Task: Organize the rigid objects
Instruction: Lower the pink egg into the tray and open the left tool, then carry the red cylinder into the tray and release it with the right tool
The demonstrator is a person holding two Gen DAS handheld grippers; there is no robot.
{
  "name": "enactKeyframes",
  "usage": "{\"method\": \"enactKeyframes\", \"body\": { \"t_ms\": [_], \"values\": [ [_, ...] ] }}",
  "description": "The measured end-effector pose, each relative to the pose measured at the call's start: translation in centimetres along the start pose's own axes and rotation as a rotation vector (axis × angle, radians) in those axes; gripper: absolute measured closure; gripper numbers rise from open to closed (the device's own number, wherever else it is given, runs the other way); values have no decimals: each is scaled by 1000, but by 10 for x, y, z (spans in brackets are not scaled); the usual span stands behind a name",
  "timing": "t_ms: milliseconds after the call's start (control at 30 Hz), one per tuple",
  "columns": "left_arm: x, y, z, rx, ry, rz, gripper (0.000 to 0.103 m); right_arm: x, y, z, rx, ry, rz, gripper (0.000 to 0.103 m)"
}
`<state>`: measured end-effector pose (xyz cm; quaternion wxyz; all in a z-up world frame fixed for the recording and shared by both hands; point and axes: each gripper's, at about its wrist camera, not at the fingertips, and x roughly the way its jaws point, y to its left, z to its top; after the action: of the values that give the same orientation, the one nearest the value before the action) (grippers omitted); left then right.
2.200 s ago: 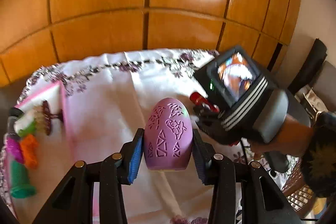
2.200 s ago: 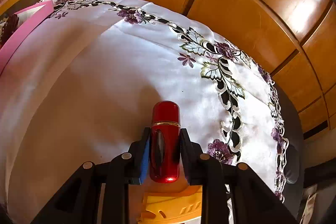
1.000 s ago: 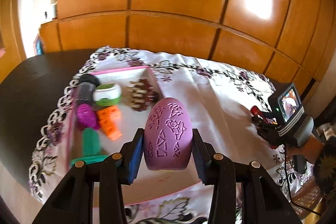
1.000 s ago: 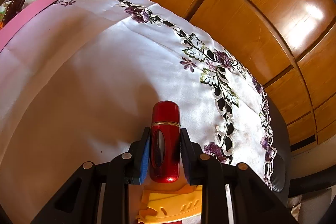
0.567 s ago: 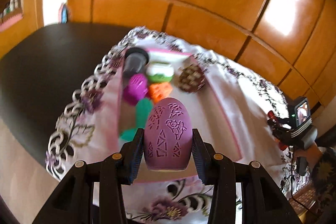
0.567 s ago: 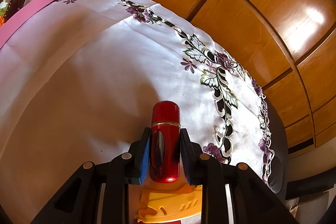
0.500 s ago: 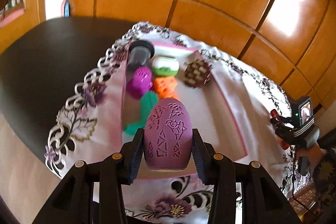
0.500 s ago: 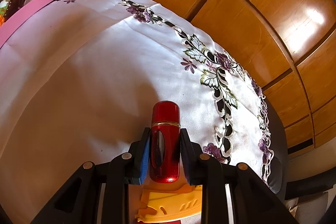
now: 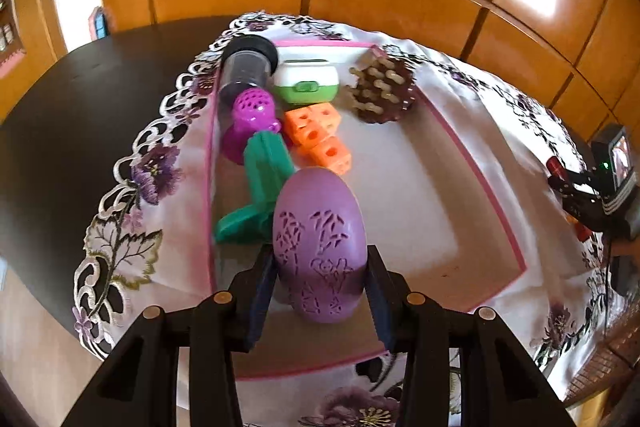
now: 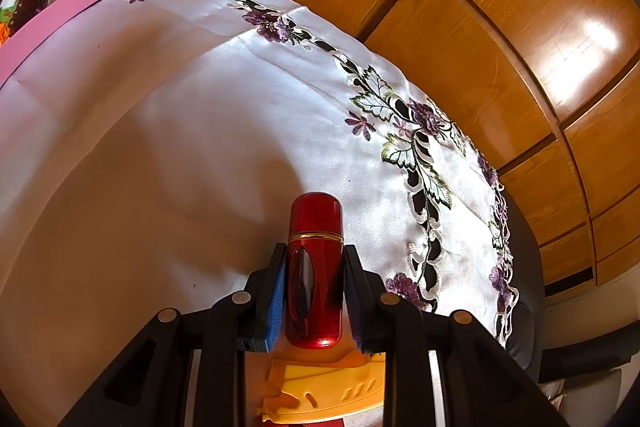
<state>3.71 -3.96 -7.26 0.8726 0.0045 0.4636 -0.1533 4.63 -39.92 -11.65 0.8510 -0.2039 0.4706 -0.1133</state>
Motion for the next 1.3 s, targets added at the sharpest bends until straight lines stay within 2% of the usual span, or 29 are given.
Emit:
{"method": "enactKeyframes", "body": {
  "t_ms": [133,333,400,433,500,600,733,933,1300],
  "values": [
    [-5,6,-2,-26,3,-33,58,0,1,0,-3,0,-1,77],
    [-19,5,-1,-38,-27,-30,56,1,2,0,-8,-1,-3,77],
    [-24,-2,-1,3,-43,-70,57,0,2,0,-9,-1,-3,77],
    [-27,-10,-3,57,-52,-82,57,0,2,0,-9,-1,-4,77],
    [-28,-21,-6,111,-58,-62,58,0,2,0,-11,-1,-5,77],
    [-23,-23,-8,95,-30,-80,58,0,2,0,-11,-1,-6,77],
    [-18,-14,-9,44,-5,-41,58,0,2,0,-15,-2,-8,77],
    [-28,-7,-4,-8,-56,-20,56,-1,2,-1,-14,-1,-8,77],
    [-38,0,3,-51,-98,81,55,-1,3,-1,-14,2,-9,77]
  ]
}}
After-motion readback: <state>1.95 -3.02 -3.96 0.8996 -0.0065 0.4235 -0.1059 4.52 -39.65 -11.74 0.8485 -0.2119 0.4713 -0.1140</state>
